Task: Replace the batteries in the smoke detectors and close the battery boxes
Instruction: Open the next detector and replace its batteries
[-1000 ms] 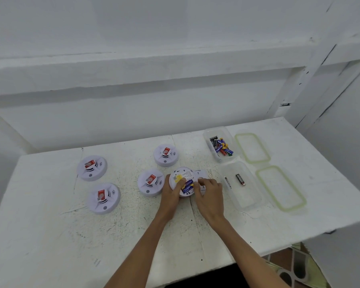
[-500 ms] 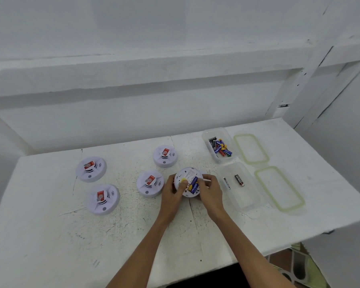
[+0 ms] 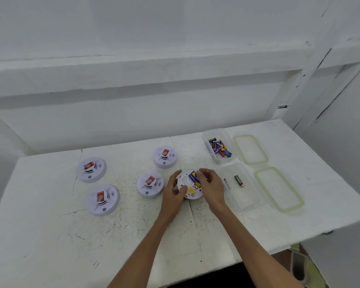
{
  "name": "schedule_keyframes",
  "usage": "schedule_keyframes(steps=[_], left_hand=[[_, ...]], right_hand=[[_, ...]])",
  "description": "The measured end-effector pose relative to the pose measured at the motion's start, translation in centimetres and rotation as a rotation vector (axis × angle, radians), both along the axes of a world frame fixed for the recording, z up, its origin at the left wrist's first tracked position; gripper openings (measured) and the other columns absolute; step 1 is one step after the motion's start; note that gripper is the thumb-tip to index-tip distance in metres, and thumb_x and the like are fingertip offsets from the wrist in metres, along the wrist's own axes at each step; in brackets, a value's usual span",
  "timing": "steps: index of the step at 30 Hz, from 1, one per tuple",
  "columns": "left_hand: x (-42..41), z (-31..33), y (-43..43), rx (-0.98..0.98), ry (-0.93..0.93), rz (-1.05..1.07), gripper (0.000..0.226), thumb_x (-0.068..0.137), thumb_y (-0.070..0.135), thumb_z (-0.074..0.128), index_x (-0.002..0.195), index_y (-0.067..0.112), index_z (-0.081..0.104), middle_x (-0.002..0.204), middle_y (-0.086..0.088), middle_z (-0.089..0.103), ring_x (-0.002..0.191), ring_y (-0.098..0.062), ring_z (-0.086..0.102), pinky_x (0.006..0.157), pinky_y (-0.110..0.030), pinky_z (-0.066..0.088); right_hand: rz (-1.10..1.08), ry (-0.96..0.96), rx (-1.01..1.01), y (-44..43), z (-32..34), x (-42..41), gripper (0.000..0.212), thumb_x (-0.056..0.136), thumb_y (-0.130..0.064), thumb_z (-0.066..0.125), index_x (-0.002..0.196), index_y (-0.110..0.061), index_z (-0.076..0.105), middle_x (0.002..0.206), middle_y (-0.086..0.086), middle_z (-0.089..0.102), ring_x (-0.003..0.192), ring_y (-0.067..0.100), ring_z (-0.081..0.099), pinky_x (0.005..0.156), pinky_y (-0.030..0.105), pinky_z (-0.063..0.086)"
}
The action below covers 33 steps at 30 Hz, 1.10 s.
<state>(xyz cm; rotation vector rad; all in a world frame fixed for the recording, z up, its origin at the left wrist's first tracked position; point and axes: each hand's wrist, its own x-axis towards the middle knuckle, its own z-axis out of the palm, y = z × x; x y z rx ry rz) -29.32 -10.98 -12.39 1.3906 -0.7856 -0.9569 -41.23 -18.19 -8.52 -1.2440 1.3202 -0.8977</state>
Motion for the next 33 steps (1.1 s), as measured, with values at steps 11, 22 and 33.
schedule_keyframes(steps=[11,22,33], left_hand=[[0.6,-0.8,-0.2,0.092,0.022,0.001,0.016,0.102,0.009,0.060,0.117,0.012,0.056,0.117,-0.010,0.070,0.096,-0.008,0.074,0.075,-0.025,0.059],[0.3,0.3,0.1,-0.050,-0.065,-0.069,0.053,0.094,0.013,0.069,0.144,0.024,0.053,0.137,0.007,0.066,0.125,-0.008,0.064,0.100,-0.025,0.055],[0.3,0.0,0.1,-0.012,-0.156,-0.048,0.063,0.092,-0.002,0.071,0.149,0.017,0.052,0.125,0.017,0.072,0.119,-0.003,0.067,0.097,-0.023,0.057]], right_hand=[[0.094,0.156,-0.158,0.3,0.0,0.5,0.024,0.096,-0.017,0.060,0.117,-0.025,0.068,0.109,-0.008,0.070,0.098,0.001,0.066,0.077,0.015,0.056],[0.269,0.412,-0.338,-0.5,0.8,2.4,0.030,0.085,-0.019,0.069,0.114,-0.023,0.068,0.109,-0.003,0.068,0.100,0.012,0.063,0.089,0.030,0.055],[0.466,0.801,-0.465,-0.7,2.0,4.1,0.029,0.082,-0.028,0.059,0.105,-0.015,0.050,0.092,0.003,0.061,0.080,0.022,0.058,0.065,0.033,0.048]])
